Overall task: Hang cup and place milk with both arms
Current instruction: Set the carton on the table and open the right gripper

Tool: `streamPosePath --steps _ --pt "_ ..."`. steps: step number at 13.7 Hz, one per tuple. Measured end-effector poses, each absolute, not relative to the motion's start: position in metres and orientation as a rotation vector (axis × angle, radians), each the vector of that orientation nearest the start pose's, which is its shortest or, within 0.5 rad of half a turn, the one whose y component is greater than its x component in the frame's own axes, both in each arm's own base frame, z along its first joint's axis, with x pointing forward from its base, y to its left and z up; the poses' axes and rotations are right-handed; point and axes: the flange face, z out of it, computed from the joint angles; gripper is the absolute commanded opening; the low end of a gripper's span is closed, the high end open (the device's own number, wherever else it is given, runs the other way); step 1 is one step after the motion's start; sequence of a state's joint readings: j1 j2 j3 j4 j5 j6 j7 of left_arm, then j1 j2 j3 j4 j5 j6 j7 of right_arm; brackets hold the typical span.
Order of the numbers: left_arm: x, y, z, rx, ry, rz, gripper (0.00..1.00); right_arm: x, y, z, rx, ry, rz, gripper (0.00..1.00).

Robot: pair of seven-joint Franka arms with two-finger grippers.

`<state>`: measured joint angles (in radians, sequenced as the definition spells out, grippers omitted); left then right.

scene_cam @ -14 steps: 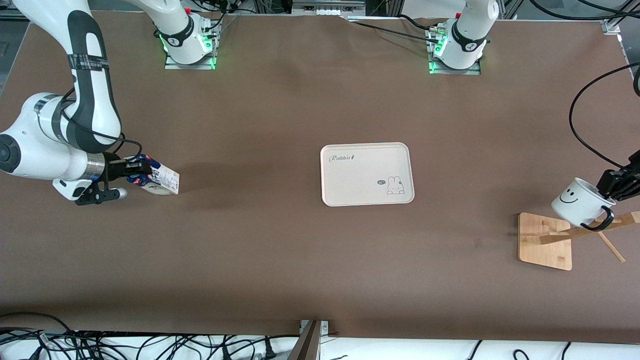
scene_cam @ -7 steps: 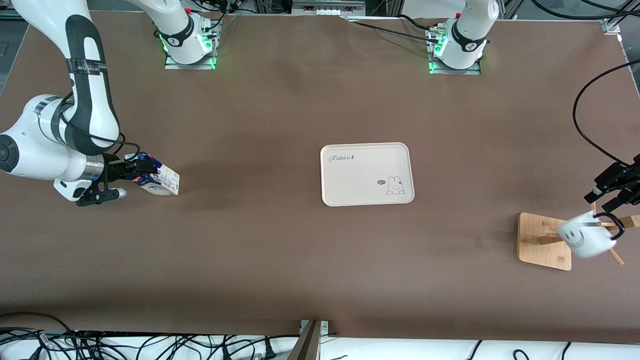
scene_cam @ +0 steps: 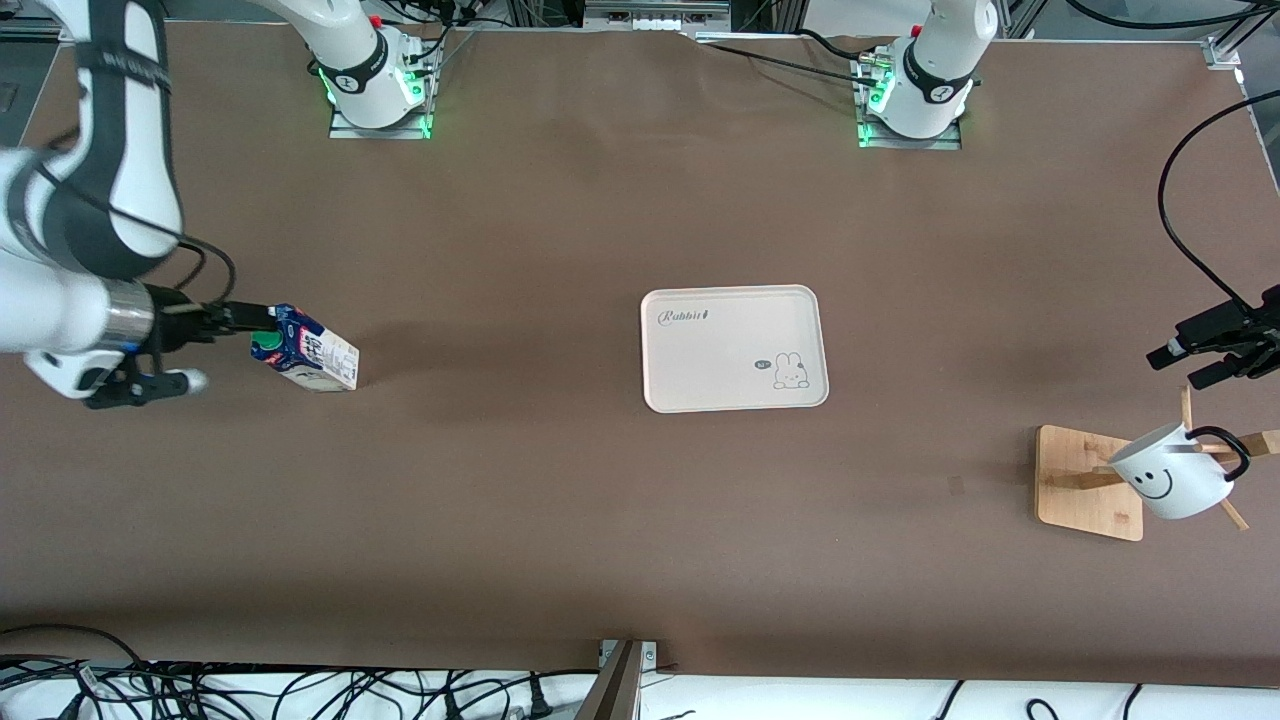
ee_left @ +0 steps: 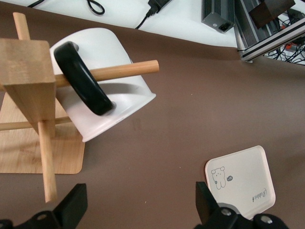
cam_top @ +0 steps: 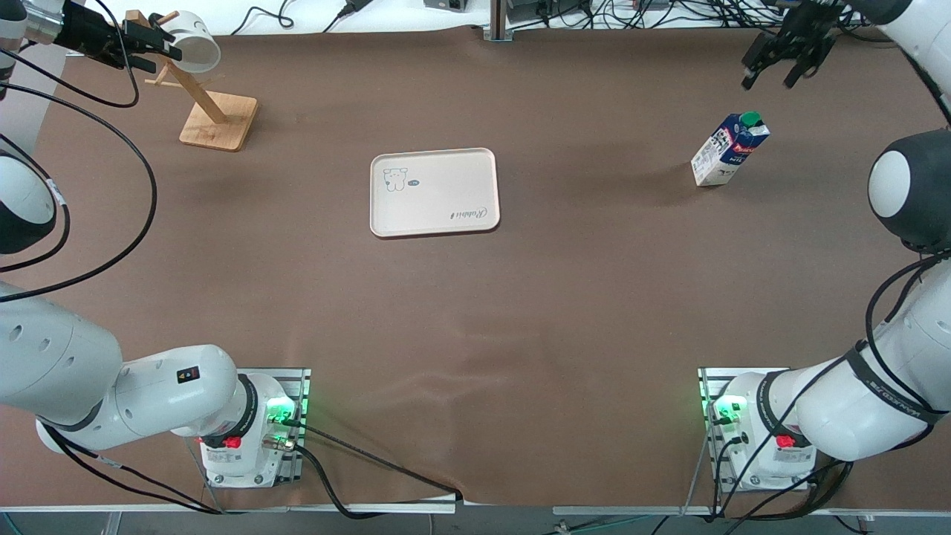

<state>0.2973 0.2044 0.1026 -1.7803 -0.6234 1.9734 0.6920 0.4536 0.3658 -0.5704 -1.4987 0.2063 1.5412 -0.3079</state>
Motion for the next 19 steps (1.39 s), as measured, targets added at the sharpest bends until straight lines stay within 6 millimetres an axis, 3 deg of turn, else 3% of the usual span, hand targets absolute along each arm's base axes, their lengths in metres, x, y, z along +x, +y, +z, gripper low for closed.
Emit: streamPosePath --steps 3,5,6,11,13,17,19 --pt "0.583 0.188 0.471 -3.503 0.111 -0.369 1.00 0.621 0.000 0.546 -3.113 -0.343 0.410 1.00" --pt "0.579 0.170 0.490 -3.445 0.127 -0.274 1.00 0.616 0.000 0.580 -3.129 -0.368 0.390 1.00" --pt "0.577 0.157 0.500 -3.417 0.156 -0.231 1.00 0.614 -0.006 0.588 -3.137 -0.352 0.382 1.00" --pt "0.577 0.074 0.562 -3.316 0.198 -0.006 1.00 0.611 -0.033 0.584 -3.132 -0.346 0.377 1.00" --pt "0.576 0.056 0.581 -3.304 0.193 0.022 1.00 0.604 -0.048 0.578 -3.133 -0.293 0.346 1.00" --pt "0.573 0.035 0.583 -3.306 0.236 0.089 1.00 0.563 -0.045 0.575 -3.141 -0.118 0.191 1.00" --pt "0.573 0.031 0.582 -3.241 0.199 0.113 1.00 0.540 -0.045 0.598 -3.151 -0.091 0.118 1.00"
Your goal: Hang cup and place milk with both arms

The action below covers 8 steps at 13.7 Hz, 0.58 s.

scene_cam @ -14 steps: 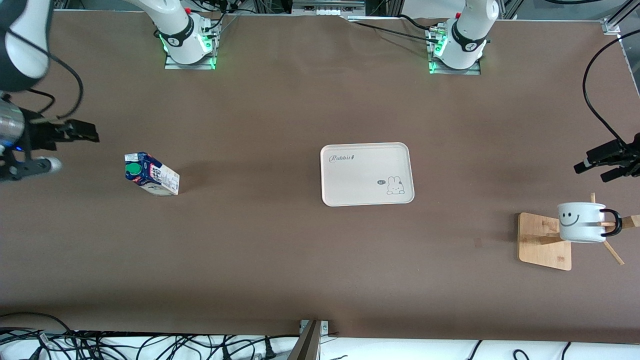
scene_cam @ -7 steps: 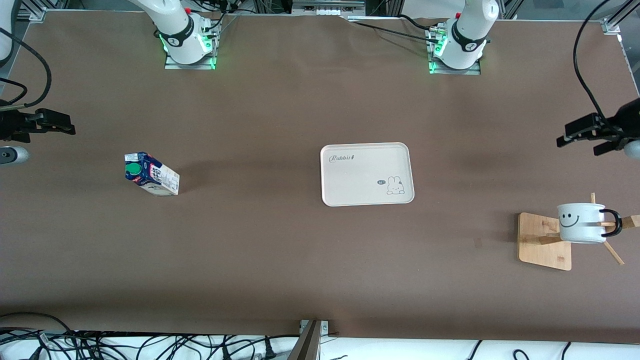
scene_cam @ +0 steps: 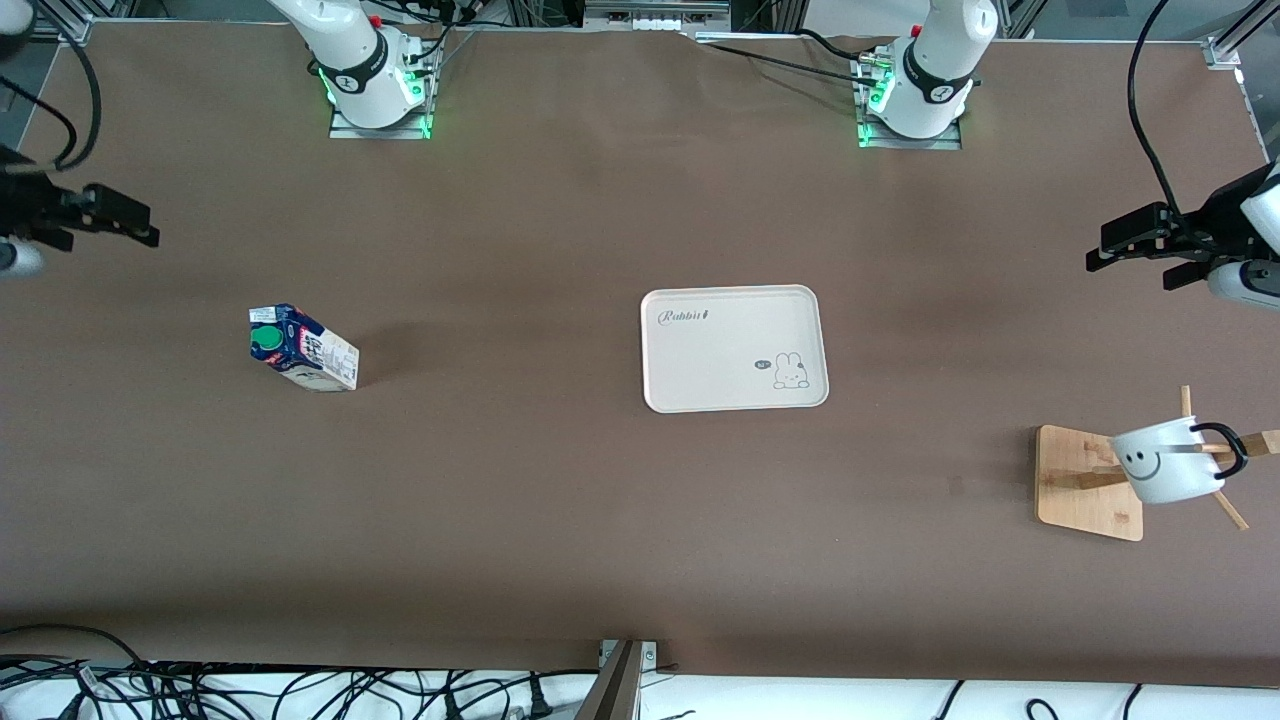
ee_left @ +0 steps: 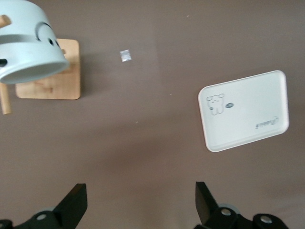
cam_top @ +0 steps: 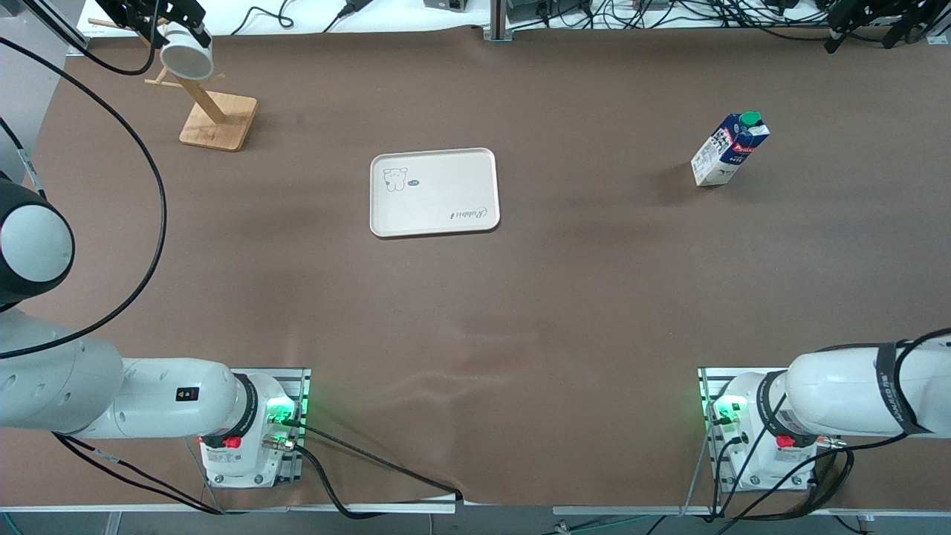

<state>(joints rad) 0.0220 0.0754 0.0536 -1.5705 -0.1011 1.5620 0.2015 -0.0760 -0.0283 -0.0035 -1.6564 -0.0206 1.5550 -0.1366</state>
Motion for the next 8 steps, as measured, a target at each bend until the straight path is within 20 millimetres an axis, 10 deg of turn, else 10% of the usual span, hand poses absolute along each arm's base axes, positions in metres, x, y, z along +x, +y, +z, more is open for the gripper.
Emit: streamPosePath --steps 3,8 --pt "0.577 0.009 0.583 -3.150 -0.055 0.086 1.00 0.526 -0.045 0.623 -3.157 -0.088 0.045 1.00" --pt "0.573 -0.008 0.591 -3.136 -0.098 0.128 1.00 0.538 -0.068 0.605 -3.151 -0.025 0.101 1.00"
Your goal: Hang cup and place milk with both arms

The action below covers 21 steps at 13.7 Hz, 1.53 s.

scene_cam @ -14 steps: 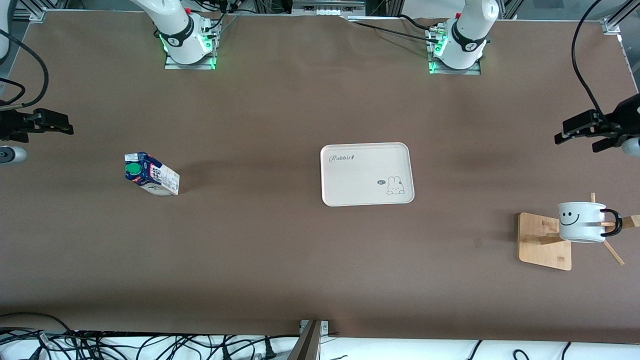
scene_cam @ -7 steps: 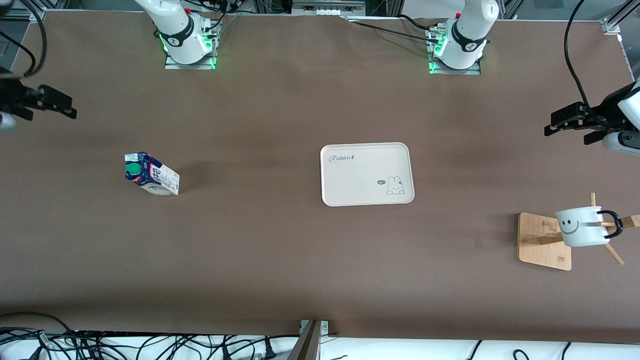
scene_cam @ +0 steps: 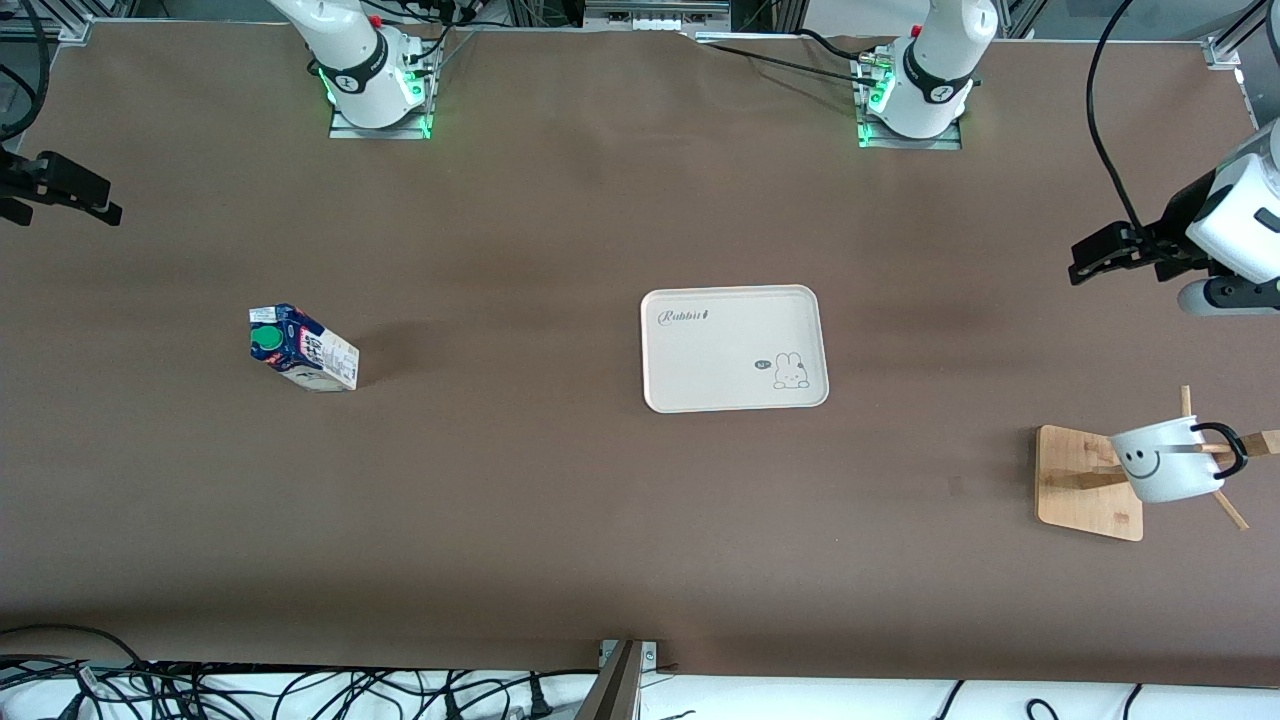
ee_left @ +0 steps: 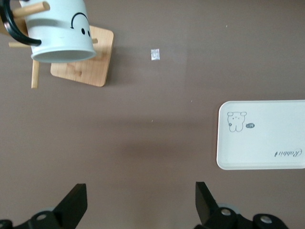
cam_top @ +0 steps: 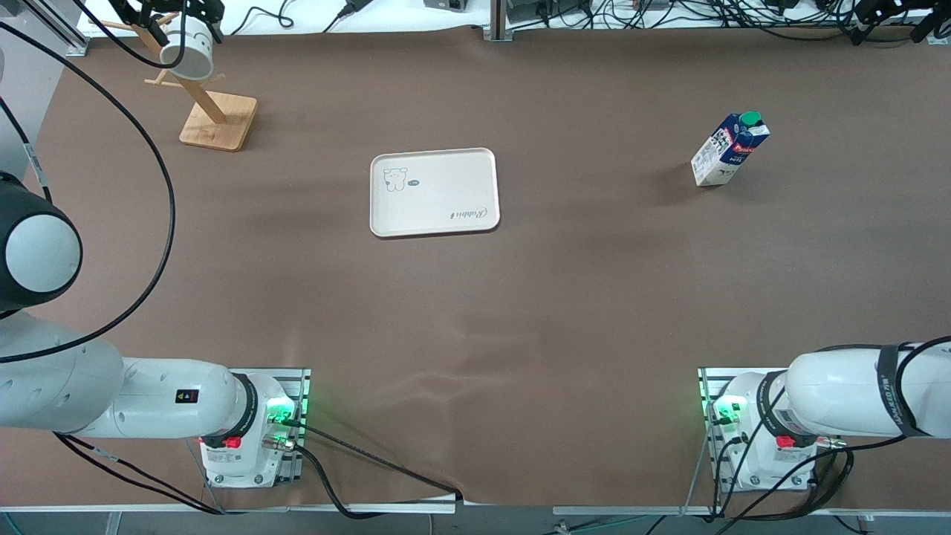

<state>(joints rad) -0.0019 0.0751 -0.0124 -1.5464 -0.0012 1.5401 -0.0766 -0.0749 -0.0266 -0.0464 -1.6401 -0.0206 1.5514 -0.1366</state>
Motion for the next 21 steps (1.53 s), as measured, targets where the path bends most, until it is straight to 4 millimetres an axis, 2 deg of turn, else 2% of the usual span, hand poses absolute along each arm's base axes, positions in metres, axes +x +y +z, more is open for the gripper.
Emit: streamPosePath --steps 7,8,11,12,17,21 --pt "0.571 -0.015 0.608 -3.139 -0.067 0.111 1.00 0.541 -0.059 0.610 -3.153 -0.051 0.094 1.00" --pt "0.570 -0.014 0.608 -3.140 -0.016 0.117 1.00 0.541 -0.059 0.609 -3.153 -0.050 0.094 1.00" --pt "0.569 -0.007 0.610 -3.132 0.330 0.122 1.00 0.541 -0.059 0.610 -3.153 -0.051 0.094 1.00" --pt "0.569 -0.005 0.610 -3.129 0.362 0.123 1.00 0.541 -0.059 0.610 -3.153 -0.052 0.094 1.00" --pt "0.566 -0.007 0.613 -3.140 0.185 0.145 1.00 0.541 -0.058 0.610 -3.153 -0.051 0.094 1.00" --pt "0.563 -0.022 0.626 -3.139 0.192 0.135 1.00 0.541 -0.058 0.610 -3.153 -0.041 0.095 1.00"
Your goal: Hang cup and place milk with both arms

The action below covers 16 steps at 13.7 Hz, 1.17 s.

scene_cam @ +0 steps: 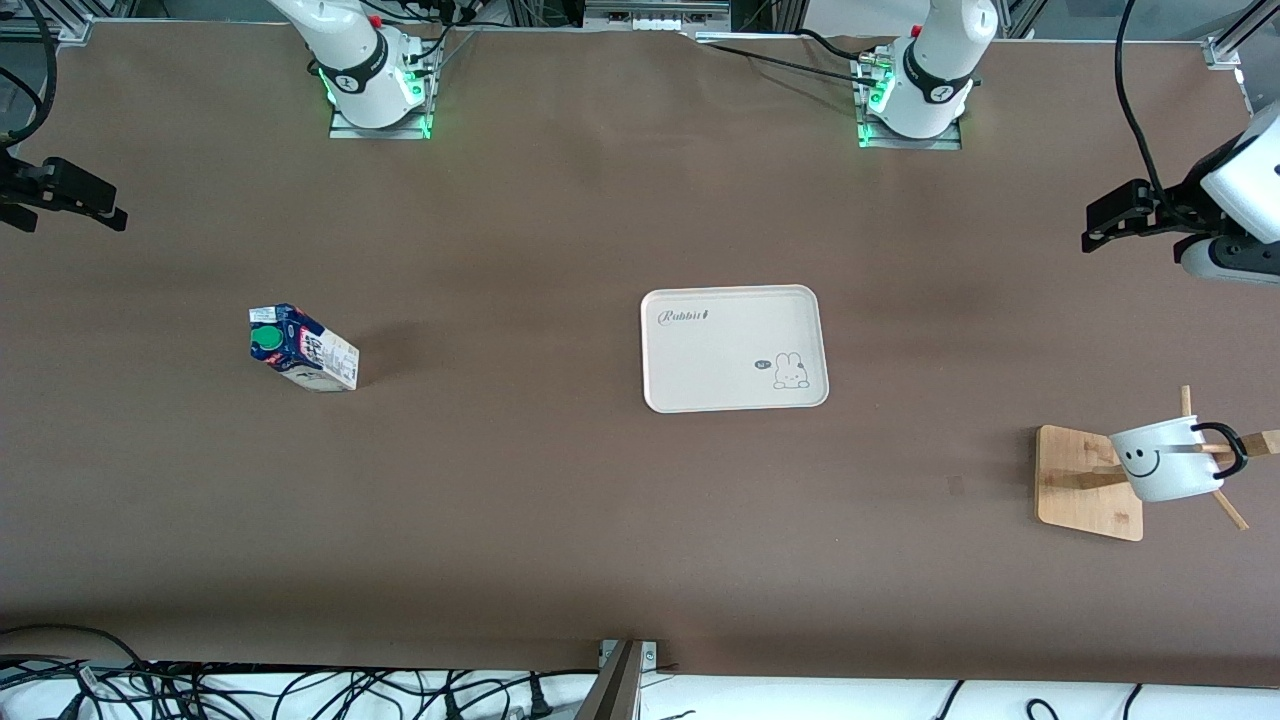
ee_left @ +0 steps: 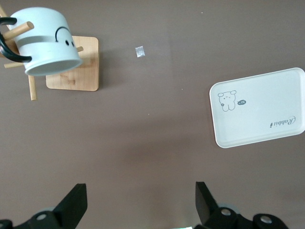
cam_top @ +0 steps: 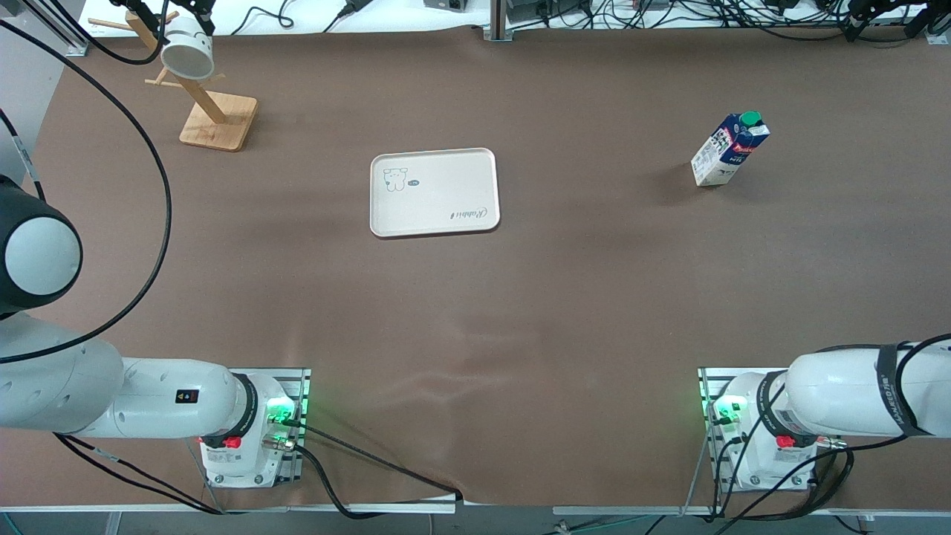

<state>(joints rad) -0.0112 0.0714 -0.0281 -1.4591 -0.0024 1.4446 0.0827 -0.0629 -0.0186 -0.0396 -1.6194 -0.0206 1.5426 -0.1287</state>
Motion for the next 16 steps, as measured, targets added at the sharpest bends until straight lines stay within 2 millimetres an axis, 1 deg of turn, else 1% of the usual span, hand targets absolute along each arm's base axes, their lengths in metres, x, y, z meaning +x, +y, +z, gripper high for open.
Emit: streamPosePath --steps 2,3,5,6,7,11,16 --pt "0.557 -0.032 0.629 -3.134 0.202 0.196 1.00 0.541 -0.058 0.609 -3.153 -0.038 0.096 1.00" --pt "0.555 -0.037 0.629 -3.133 0.167 0.207 1.00 0.541 -0.058 0.609 -3.153 -0.038 0.096 1.00" --pt "0.554 -0.043 0.631 -3.129 -0.008 0.206 1.00 0.541 -0.058 0.609 -3.153 -0.037 0.098 1.00" --pt "0.554 -0.044 0.632 -3.126 -0.064 0.204 1.00 0.541 -0.058 0.609 -3.153 -0.037 0.098 1.00" --pt "0.554 -0.044 0.632 -3.125 -0.084 0.203 1.00 0.541 -0.058 0.609 -3.153 -0.038 0.098 1.00" --pt "0.555 -0.042 0.632 -3.130 -0.003 0.202 1.00 0.542 -0.057 0.609 -3.153 -0.042 0.098 1.00" --pt "0.555 -0.041 0.632 -3.130 0.010 0.202 1.00 0.541 -0.057 0.609 -3.153 -0.042 0.098 1.00"
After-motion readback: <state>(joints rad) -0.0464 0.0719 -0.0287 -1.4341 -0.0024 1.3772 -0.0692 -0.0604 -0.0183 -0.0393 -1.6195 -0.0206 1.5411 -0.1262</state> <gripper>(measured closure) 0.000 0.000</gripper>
